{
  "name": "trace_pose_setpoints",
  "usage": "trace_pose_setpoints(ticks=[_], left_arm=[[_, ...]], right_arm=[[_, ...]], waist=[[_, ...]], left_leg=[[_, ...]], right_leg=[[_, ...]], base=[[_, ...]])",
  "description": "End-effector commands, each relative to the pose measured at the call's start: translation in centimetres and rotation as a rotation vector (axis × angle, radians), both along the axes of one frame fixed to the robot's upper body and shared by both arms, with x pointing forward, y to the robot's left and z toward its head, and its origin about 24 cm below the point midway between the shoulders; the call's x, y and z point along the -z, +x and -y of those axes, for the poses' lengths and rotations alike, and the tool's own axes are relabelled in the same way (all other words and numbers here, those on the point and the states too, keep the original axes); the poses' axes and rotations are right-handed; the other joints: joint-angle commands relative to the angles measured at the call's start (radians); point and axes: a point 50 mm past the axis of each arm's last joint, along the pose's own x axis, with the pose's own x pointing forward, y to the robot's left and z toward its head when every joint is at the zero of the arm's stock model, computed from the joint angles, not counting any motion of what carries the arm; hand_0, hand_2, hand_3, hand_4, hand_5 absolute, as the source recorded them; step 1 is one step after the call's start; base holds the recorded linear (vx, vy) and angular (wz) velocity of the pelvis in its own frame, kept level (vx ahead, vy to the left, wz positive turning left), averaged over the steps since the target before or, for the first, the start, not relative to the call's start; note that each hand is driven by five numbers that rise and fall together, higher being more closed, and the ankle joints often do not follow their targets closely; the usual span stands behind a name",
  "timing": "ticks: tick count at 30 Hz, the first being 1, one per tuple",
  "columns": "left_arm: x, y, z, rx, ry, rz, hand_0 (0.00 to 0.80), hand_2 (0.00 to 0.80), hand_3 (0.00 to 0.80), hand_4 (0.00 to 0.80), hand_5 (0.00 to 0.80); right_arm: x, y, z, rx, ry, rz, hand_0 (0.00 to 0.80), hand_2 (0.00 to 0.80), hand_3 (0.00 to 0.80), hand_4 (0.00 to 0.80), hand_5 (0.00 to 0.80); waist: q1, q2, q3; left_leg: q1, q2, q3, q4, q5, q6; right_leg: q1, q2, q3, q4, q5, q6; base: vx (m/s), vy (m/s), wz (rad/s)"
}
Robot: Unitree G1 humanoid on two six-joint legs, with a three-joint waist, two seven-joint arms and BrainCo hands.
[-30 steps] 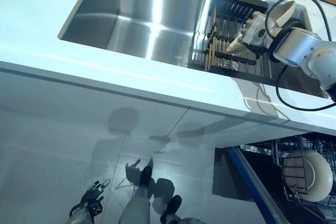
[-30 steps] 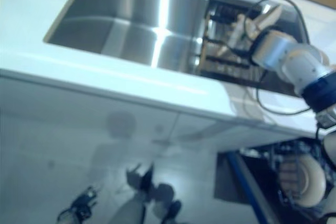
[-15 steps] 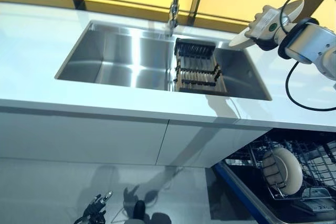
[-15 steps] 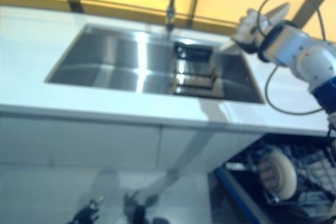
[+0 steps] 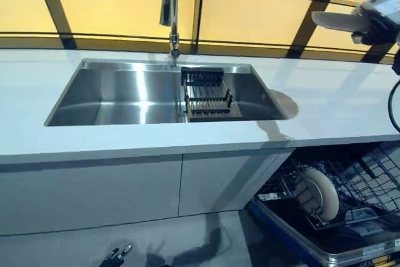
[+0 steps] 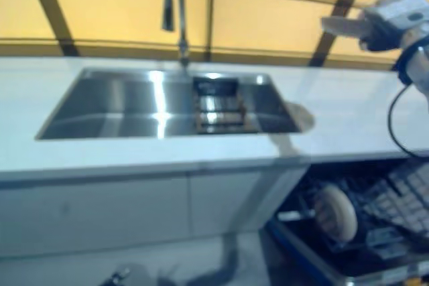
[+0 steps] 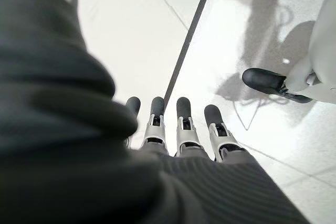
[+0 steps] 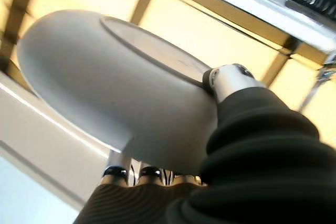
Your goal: Take plates into dishwasher
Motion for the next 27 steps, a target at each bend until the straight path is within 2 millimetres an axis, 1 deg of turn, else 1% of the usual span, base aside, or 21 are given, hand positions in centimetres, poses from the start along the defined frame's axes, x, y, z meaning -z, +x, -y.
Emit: trace_pose_setpoints(ticks=[1,5,8,9,10,11,13,16,18,19,22,27], left_arm=[[-0.6,0.8,-1.2,0.043,0.042,0.034,0.000,0.000,0.000,0.000,0.000],[-0.7,0.6,-1.5,0.048,0.048,0.028,0.000,0.000,0.000,0.000,0.000],[-0.7,0.6,-1.7,0.042,0.052,0.030,0.000,0.000,0.000,0.000,0.000],[-0.8,0.6,-1.8,0.042,0.055,0.031,0.000,0.000,0.000,0.000,0.000],[-0.8,0.6,-1.9,0.043,0.057,0.032,0.000,0.000,0.000,0.000,0.000],[-0.8,0.6,-1.8,0.040,0.056,0.031,0.000,0.000,0.000,0.000,0.000],[-0.7,0.5,-1.8,0.039,0.054,0.029,0.000,0.000,0.000,0.000,0.000],[-0.7,0.4,-1.8,0.037,0.050,0.021,0.000,0.000,0.000,0.000,0.000],[-0.7,0.4,-1.8,0.037,0.050,0.019,0.000,0.000,0.000,0.000,0.000],[-0.6,0.3,-1.7,0.038,0.048,0.013,0.000,0.000,0.000,0.000,0.000],[-0.5,0.5,-1.4,0.052,0.045,0.009,0.000,0.000,0.000,0.000,0.000],[-0.5,1.1,-1.3,0.050,0.051,0.016,0.000,0.000,0.000,0.000,0.000]], right_arm=[[-3.5,-3.3,3.9,0.097,0.172,0.204,0.800,0.800,0.800,0.800,0.800],[-2.6,-4.0,5.3,0.113,0.224,0.211,0.800,0.800,0.800,0.800,0.800],[-2.1,-4.4,5.9,0.119,0.270,0.214,0.800,0.800,0.800,0.800,0.800],[-1.5,-4.7,6.6,0.128,0.317,0.215,0.800,0.800,0.800,0.800,0.800],[-1.5,-4.7,6.6,0.129,0.319,0.216,0.800,0.800,0.800,0.800,0.800],[-0.9,-5.1,7.4,0.130,0.401,0.220,0.800,0.800,0.800,0.800,0.800],[-0.1,-5.8,8.4,0.144,0.478,0.226,0.800,0.800,0.800,0.800,0.800],[0.7,-6.7,9.8,0.175,0.547,0.226,0.800,0.800,0.800,0.800,0.800],[1.2,-7.1,10.2,0.187,0.566,0.221,0.800,0.800,0.800,0.800,0.800],[1.8,-7.5,10.7,0.205,0.590,0.205,0.800,0.800,0.800,0.800,0.800],[2.9,-7.9,11.4,0.205,0.676,0.191,0.800,0.800,0.800,0.800,0.800],[5.9,-7.8,11.7,0.215,0.803,0.098,0.800,0.800,0.800,0.800,0.800]], waist=[[0.015,0.007,-0.024],[0.001,0.010,-0.032],[-0.007,0.010,-0.033],[-0.012,0.010,-0.032],[-0.011,0.007,-0.032],[-0.022,0.011,-0.031],[-0.031,0.011,-0.031],[-0.042,0.013,-0.033],[-0.046,0.012,-0.033],[-0.051,0.015,-0.032],[-0.056,0.019,-0.026],[-0.068,0.026,-0.022]], left_leg=[[0.131,-0.039,0.006,-0.001,-0.233,0.043],[0.134,-0.035,0.020,-0.001,-0.237,0.042],[0.135,-0.034,0.029,-0.001,-0.236,0.044],[0.138,-0.032,0.034,-0.001,-0.240,0.045],[0.137,-0.032,0.034,-0.001,-0.238,0.045],[0.140,-0.028,0.041,-0.001,-0.241,0.046],[0.143,-0.025,0.047,-0.001,-0.241,0.045],[0.141,-0.021,0.056,-0.001,-0.240,0.042],[0.137,-0.020,0.061,-0.001,-0.237,0.041],[0.136,-0.017,0.066,-0.001,-0.236,0.039],[0.136,-0.016,0.071,-0.001,-0.237,0.039],[0.135,-0.016,0.076,-0.001,-0.237,0.036]], right_leg=[[-0.004,0.030,-0.005,0.002,-0.001,0.070],[-0.006,0.031,0.006,0.002,0.002,0.072],[-0.009,0.032,0.013,0.002,0.004,0.071],[-0.009,0.034,0.018,0.002,0.004,0.072],[-0.010,0.034,0.017,0.002,0.005,0.071],[-0.010,0.036,0.024,0.004,0.005,0.072],[-0.010,0.039,0.030,0.003,0.007,0.072],[-0.015,0.041,0.036,0.002,0.009,0.072],[-0.020,0.041,0.039,0.002,0.012,0.071],[-0.023,0.041,0.040,0.002,0.013,0.072],[-0.025,0.041,0.041,0.002,0.016,0.072],[-0.031,0.042,0.047,0.002,0.018,0.073]], base=[[-0.004,-0.053,-0.18],[0.000,-0.036,-0.10],[-0.012,-0.020,-0.18],[-0.017,-0.019,-0.11],[-0.019,-0.037,-0.06],[-0.016,-0.030,-0.06],[-0.009,-0.035,-0.15],[-0.004,-0.023,-0.12],[-0.022,-0.017,-0.04],[-0.042,-0.018,-0.05],[-0.038,-0.016,-0.12],[-0.014,-0.010,-0.04]])
